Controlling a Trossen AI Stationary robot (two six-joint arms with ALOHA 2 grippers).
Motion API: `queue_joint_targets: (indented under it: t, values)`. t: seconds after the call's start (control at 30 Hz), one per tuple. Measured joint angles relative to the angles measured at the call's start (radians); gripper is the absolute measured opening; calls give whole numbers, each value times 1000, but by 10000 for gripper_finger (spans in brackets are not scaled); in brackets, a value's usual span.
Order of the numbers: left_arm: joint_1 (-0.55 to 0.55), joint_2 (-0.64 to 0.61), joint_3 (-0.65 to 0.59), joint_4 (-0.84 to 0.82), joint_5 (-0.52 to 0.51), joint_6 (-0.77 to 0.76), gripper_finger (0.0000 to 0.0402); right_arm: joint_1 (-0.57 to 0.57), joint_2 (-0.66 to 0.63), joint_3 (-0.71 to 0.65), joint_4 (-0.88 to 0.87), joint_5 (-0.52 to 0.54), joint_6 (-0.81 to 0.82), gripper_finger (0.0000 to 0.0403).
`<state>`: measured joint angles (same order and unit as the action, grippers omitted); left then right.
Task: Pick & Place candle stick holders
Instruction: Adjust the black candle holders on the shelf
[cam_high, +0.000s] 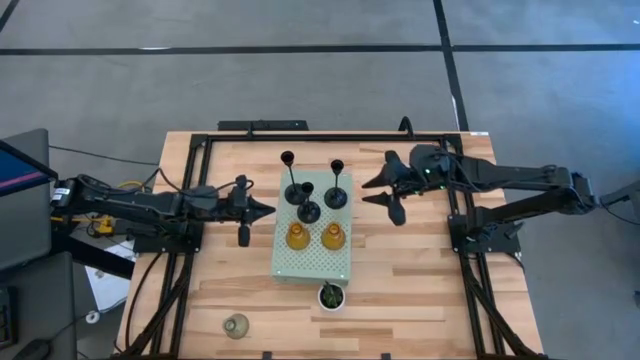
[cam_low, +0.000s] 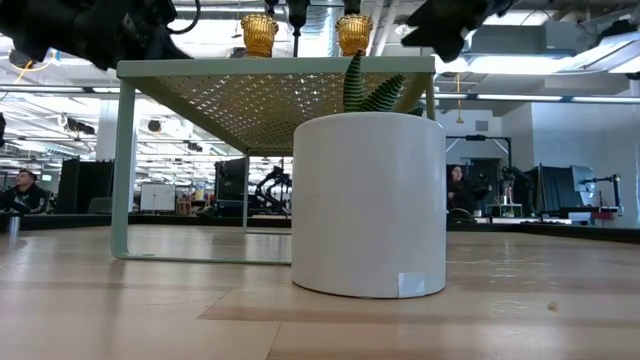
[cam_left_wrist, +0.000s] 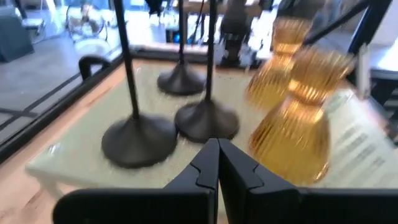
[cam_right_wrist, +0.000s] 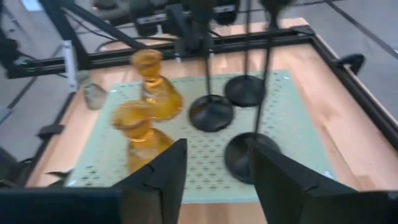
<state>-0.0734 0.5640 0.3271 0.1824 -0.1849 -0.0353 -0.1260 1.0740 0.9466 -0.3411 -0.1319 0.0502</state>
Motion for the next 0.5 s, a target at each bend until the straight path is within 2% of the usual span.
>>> queue_joint_targets:
  t: [0.27,0.5]
  values:
    - [0,9,0,285,113,102,5,84,-10,0,-2,0,3,103]
    - [0,124,44,316,115,106,5,114,35,0,-6,2,-1,55]
